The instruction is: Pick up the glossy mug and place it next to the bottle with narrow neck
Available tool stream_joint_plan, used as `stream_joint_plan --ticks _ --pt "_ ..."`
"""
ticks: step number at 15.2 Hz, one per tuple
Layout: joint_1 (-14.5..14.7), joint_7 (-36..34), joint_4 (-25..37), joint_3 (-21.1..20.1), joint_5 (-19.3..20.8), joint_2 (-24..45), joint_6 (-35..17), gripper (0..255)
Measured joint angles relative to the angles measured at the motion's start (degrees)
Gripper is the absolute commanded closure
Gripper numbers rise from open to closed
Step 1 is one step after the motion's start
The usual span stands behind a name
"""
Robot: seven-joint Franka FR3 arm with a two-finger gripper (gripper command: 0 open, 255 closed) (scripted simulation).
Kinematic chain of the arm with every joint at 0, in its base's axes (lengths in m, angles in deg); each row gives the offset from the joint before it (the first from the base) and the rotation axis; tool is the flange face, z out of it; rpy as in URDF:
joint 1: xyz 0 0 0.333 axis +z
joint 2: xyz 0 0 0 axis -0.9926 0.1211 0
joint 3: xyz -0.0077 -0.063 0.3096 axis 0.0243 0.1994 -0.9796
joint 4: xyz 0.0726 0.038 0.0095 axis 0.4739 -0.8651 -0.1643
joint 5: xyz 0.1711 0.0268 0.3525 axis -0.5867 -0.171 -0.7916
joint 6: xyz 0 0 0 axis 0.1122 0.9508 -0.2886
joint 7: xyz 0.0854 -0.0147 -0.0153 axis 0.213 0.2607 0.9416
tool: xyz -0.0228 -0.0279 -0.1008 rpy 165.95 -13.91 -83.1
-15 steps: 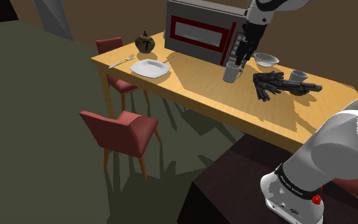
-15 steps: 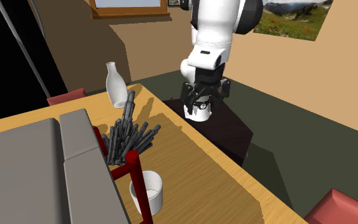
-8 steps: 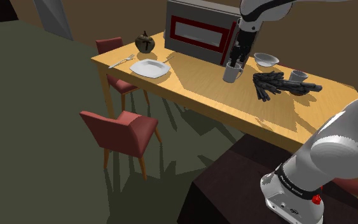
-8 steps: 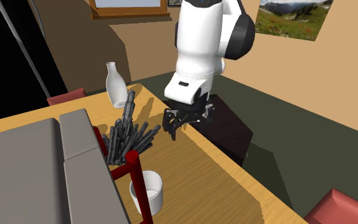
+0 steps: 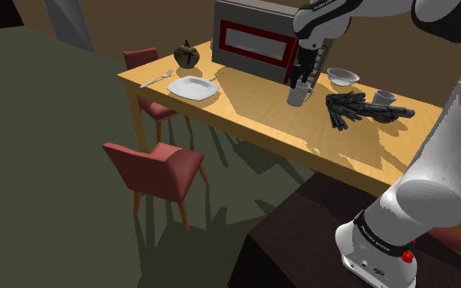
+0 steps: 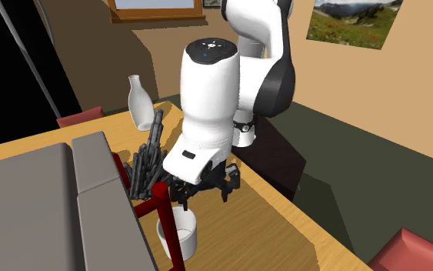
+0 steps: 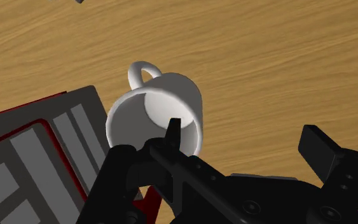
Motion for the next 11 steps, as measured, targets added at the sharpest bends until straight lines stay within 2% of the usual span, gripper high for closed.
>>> stream_joint_plan --ticks 3,11 --pt "-1.96 2.03 5.53 0.02 -2.06 5.5 0.43 0" --pt "-2.58 2.72 4.95 -0.42 -3.45 6.71 -4.2 0"
